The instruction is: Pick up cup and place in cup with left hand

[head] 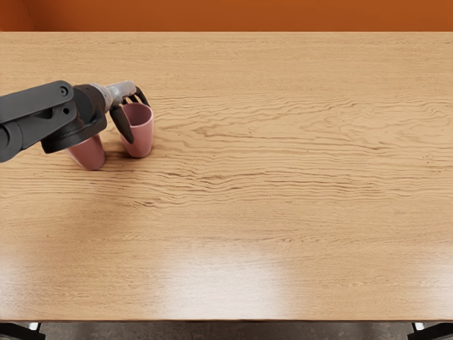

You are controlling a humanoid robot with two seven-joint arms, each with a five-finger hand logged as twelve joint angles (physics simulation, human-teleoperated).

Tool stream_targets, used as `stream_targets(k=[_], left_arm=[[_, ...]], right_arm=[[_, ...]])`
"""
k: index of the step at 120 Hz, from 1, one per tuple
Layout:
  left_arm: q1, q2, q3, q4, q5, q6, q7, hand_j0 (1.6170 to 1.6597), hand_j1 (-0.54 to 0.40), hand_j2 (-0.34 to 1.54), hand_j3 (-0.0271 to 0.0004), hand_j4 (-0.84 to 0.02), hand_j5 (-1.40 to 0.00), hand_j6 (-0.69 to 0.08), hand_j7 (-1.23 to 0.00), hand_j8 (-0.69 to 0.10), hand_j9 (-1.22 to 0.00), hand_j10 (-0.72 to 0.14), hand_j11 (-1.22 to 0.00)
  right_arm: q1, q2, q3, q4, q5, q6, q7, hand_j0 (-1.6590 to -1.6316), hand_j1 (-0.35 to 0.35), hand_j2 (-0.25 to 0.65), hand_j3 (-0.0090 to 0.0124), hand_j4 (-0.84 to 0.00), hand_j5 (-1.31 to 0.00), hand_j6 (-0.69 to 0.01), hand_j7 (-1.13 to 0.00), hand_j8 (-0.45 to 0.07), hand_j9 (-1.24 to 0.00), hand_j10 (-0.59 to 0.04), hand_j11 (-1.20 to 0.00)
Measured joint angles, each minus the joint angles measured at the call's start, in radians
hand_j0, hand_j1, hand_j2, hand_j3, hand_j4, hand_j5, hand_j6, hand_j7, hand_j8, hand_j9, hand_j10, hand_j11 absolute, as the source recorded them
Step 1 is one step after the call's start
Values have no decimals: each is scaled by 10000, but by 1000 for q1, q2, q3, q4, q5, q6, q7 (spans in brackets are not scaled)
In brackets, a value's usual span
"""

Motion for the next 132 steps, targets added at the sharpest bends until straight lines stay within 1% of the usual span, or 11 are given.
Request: stream_targets(k=[21, 60, 63, 65, 72, 76, 92, 94, 95, 114, 132], left_arm=[[-13, -1, 16, -1, -2, -1, 0, 16561, -1218, 939, 0, -3976, -5777, -3068, -5908, -3611, -5836, -4357, -5836], [-43, 27, 2, -9, -6, 8, 0, 16561, -1213, 894, 0, -3847, -6002, -2989, -6130, -3482, -5999, -4473, -6001], [-44, 42, 1, -17, -7, 9, 0, 16561, -1183, 944, 0, -3890, -6000, -2956, -6098, -3561, -6003, -4482, -6005], [-52, 55, 0, -25, -8, 8, 0, 16554, -866, 249, 0, -3924, -6024, -3053, -6115, -3698, -6014, -4470, -6017], [-68, 89, -4, -60, -8, 9, 0, 16560, -1022, 832, 0, -4065, -5995, -3207, -6056, -3682, -6004, -4524, -5999], [-70, 94, -5, -76, -8, 9, 1, 16562, -1146, 897, 0, -3983, -5979, -3235, -6010, -3576, -5996, -4555, -5983], [-94, 101, -9, -109, -16, 10, 0, 16560, -1025, 911, 0, -4043, -6121, -3288, -6050, -3766, -6025, -4540, -6019], [-98, 105, -10, -111, -17, 9, 0, 16557, -951, 620, 0, -4076, -6161, -3299, -6081, -3799, -6034, -4529, -6029], [-100, 107, -10, -112, -17, 9, 0, 16553, -721, 334, 0, -4087, -6166, -3308, -6090, -3816, -6039, -4528, -6035], [-122, 156, -11, -163, -20, 4, 0, 16559, -985, 765, 0, -4140, -6125, -3342, -6076, -3820, -6040, -4544, -6038], [-161, 191, -18, -187, -28, -61, 0, 16560, -974, 856, 0, -4185, -6048, -3324, -6021, -3786, -6031, -4559, -6025]], right_arm=[[0, 0, 0, 0, 0, 0, 0, -16581, -3491, 0, 0, -5, -1, -6, 0, -5, -1, -3, 0], [1, 0, 0, 0, 0, 0, 0, -16581, -3491, 0, 0, -4, -1, -6, 0, -4, 0, -3, 0], [1, 0, 0, 0, 0, 0, 0, -16581, -3491, 0, 0, -4, -1, -5, 0, -4, 0, -3, 0], [1, 0, 0, 0, 0, 0, 0, -16581, -3491, 0, 0, -4, -1, -5, 0, -4, 0, -2, 0], [1, 0, 0, 0, 1, 0, 0, -16581, -3491, 0, 0, -5, -1, -6, 0, -5, -1, -3, 0], [1, 0, 0, 0, 1, 0, 0, -16581, -3491, 0, 0, -5, -1, -7, 0, -5, -1, -3, 0], [1, 0, 0, 0, 0, 0, 0, -16581, -3491, 0, 0, -4, -1, -6, 0, -4, 0, -3, 0], [1, 0, 0, 0, 0, 0, 0, -16581, -3491, 0, 0, -4, -1, -6, 0, -4, 0, -3, 0], [1, 0, 0, 0, 0, 0, 0, -16581, -3491, 0, 0, -4, -1, -6, 0, -4, 0, -3, 0], [1, 0, 0, 0, 0, 0, 0, -16581, -3491, 0, 0, -4, -1, -5, 0, -4, 0, -2, 0], [1, 0, 0, 0, 1, 0, 0, -16581, -3491, 0, 0, -4, -1, -6, 0, -4, 0, -3, 0]])
